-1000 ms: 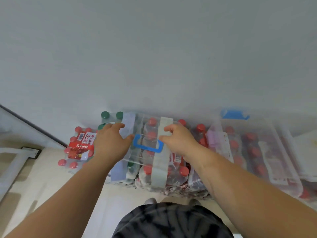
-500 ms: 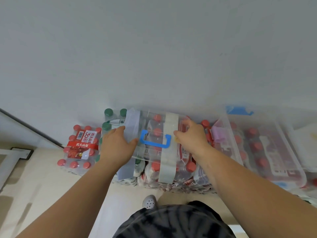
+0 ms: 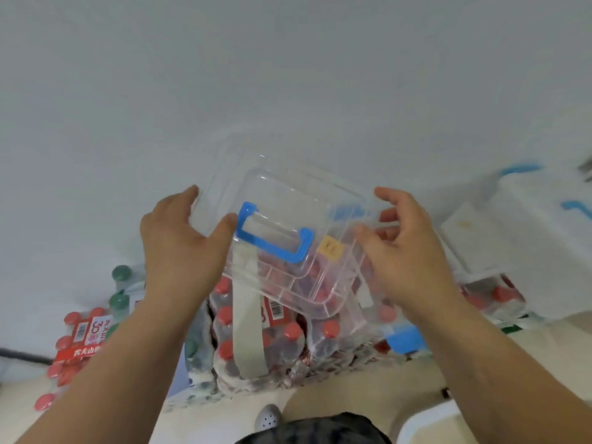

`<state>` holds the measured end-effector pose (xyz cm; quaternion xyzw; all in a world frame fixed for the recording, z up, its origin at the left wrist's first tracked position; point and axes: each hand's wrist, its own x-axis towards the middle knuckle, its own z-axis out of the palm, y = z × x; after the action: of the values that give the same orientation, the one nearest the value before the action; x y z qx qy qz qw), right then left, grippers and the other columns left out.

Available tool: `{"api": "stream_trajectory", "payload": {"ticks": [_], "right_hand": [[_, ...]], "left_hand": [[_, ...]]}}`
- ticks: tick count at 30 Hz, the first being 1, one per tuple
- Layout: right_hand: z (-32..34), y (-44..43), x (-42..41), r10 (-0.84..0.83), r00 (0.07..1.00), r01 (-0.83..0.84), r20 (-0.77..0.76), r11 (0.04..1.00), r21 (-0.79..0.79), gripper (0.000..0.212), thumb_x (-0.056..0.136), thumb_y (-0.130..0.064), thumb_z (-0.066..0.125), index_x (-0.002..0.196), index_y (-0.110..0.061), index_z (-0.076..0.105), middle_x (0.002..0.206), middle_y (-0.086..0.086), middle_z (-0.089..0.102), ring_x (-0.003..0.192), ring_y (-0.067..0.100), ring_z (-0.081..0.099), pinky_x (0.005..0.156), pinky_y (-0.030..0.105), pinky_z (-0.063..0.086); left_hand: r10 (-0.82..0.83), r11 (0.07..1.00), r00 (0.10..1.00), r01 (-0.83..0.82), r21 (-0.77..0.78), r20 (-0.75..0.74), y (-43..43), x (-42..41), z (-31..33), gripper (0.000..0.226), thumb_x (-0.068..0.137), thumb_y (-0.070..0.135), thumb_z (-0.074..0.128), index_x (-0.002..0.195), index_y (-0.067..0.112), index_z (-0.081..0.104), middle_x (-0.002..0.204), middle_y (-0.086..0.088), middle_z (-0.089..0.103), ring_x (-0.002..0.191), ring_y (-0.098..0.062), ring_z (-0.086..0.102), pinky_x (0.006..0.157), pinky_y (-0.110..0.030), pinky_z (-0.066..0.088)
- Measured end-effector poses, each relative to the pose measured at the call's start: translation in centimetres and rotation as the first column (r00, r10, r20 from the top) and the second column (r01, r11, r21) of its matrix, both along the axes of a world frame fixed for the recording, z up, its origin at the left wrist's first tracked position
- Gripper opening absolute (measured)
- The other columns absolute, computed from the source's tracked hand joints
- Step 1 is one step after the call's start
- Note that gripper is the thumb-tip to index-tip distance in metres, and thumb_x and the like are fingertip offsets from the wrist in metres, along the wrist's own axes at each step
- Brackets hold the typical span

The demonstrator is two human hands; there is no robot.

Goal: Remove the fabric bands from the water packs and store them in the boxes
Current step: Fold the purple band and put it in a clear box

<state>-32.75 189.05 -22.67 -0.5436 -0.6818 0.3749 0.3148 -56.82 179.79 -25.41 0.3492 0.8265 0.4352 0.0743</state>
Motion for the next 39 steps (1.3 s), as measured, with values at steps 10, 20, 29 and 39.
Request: {"api": "stream_trajectory", "payload": {"ticks": [10, 20, 29, 39], "right_hand": [[-3.4, 0.5, 13.3, -0.184, 0.978, 0.177, -0.098, 0.981, -0.079, 0.033, 0.087, -0.027, 0.076, 0.108, -0.047, 0.058, 0.082, -0.002, 0.056, 0.063, 0.016, 0.069, 0.068, 0.047, 0.064], [-8.3, -0.9, 15.6, -0.246, 0.962, 0.208, -0.116, 0.941, -0.265, 0.028, 0.086, -0.042, 0.075, 0.102, -0.046, 0.053, 0.082, 0.009, 0.065, 0.077, 0.027, 0.073, 0.065, 0.054, 0.06], [-9.2, -1.7, 13.3, -0.379, 0.921, 0.337, -0.095, 0.893, -0.299, 0.021, 0.092, -0.042, 0.07, 0.107, -0.043, 0.056, 0.088, 0.013, 0.063, 0.077, 0.029, 0.07, 0.061, 0.046, 0.06], [-10.5, -1.8, 12.5, -0.57, 0.781, 0.406, -0.256, 0.773, -0.487, 0.016, 0.095, -0.035, 0.069, 0.109, -0.031, 0.063, 0.1, 0.007, 0.069, 0.079, 0.024, 0.071, 0.072, 0.049, 0.064]], "left_hand": [[-0.33, 0.939, 0.944, 0.328, -0.101, -0.004, 7.9, 10.8, 0.0, 0.072, 0.078, 0.048, 0.074, 0.141, 0.021, 0.051, 0.144, -0.001, 0.053, 0.135, -0.023, 0.046, 0.113, -0.047, 0.039], [-0.566, 0.802, 0.807, 0.492, -0.337, -0.167, 14.7, 12.1, -0.9, 0.075, 0.073, 0.052, 0.08, 0.136, 0.02, 0.056, 0.141, -0.006, 0.056, 0.133, -0.029, 0.048, 0.11, -0.048, 0.04], [-0.788, 0.576, 0.592, 0.61, -0.543, -0.171, 17.6, 11.6, -3.7, 0.085, 0.066, 0.072, 0.052, 0.132, 0.02, 0.059, 0.137, -0.003, 0.059, 0.124, -0.031, 0.054, 0.107, -0.045, 0.042], [-0.888, 0.42, 0.432, 0.631, -0.652, -0.154, 17.5, 10.1, -5.3, 0.119, 0.057, 0.095, 0.037, 0.155, 0.028, 0.029, 0.164, 0.006, 0.023, 0.148, -0.024, 0.024, 0.121, -0.042, 0.022]]}}
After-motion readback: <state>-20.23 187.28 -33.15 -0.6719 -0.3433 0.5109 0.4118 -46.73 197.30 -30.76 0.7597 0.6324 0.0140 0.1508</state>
